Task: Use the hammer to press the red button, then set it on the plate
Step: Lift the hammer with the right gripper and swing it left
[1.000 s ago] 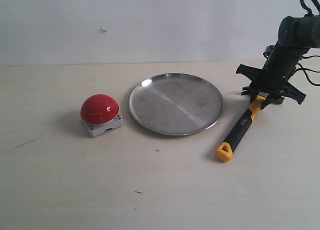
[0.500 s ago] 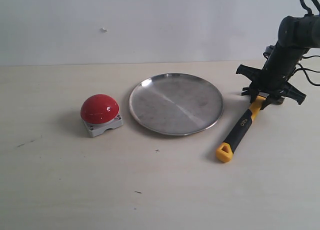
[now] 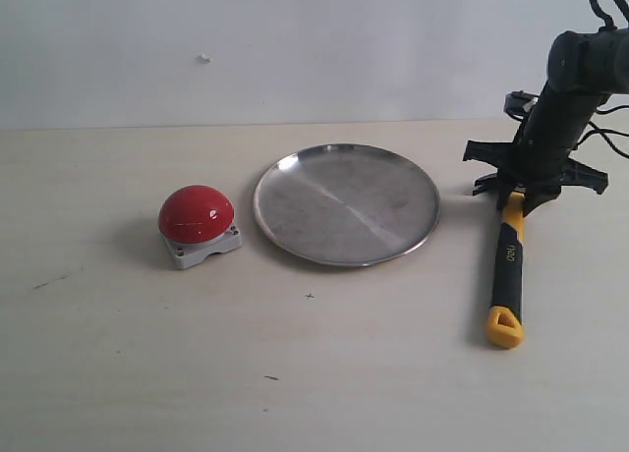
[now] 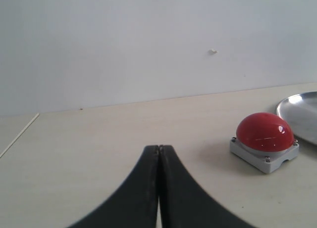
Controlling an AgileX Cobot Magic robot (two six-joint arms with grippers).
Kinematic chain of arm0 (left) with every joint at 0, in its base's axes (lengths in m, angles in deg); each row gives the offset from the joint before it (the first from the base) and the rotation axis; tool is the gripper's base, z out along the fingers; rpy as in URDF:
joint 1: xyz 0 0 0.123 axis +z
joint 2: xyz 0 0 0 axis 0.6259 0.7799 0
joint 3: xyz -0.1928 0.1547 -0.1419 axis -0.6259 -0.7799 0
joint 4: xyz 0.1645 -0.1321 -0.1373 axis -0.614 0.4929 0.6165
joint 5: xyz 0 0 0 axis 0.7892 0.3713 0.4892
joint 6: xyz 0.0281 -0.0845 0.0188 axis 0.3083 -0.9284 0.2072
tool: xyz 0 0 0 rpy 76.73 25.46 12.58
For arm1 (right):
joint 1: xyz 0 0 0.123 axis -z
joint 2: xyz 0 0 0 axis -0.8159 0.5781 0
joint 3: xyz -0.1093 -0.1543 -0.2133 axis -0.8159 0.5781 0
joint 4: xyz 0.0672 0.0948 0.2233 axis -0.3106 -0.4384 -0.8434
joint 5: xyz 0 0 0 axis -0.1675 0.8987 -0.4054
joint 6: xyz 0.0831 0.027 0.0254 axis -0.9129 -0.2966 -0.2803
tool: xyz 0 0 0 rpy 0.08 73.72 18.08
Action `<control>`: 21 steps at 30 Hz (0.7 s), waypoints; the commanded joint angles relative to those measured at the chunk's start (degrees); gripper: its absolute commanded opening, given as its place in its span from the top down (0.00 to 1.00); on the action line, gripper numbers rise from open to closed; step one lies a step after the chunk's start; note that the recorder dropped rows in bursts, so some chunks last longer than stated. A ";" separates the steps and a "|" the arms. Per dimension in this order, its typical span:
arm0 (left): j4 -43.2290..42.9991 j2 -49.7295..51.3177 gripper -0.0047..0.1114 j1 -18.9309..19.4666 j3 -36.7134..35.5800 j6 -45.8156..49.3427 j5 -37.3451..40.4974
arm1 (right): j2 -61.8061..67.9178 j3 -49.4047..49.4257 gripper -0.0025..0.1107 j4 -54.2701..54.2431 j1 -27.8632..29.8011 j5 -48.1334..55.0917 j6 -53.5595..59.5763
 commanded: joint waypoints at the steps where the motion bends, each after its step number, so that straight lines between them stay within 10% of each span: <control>1: 0.21 -0.36 0.95 0.17 0.03 0.02 -0.22 | 0.15 -0.15 0.98 3.85 0.21 2.98 5.43; 21: 0.21 -0.36 0.95 0.17 0.03 0.02 -0.22 | -7.04 -0.02 0.98 -6.16 0.21 8.58 22.74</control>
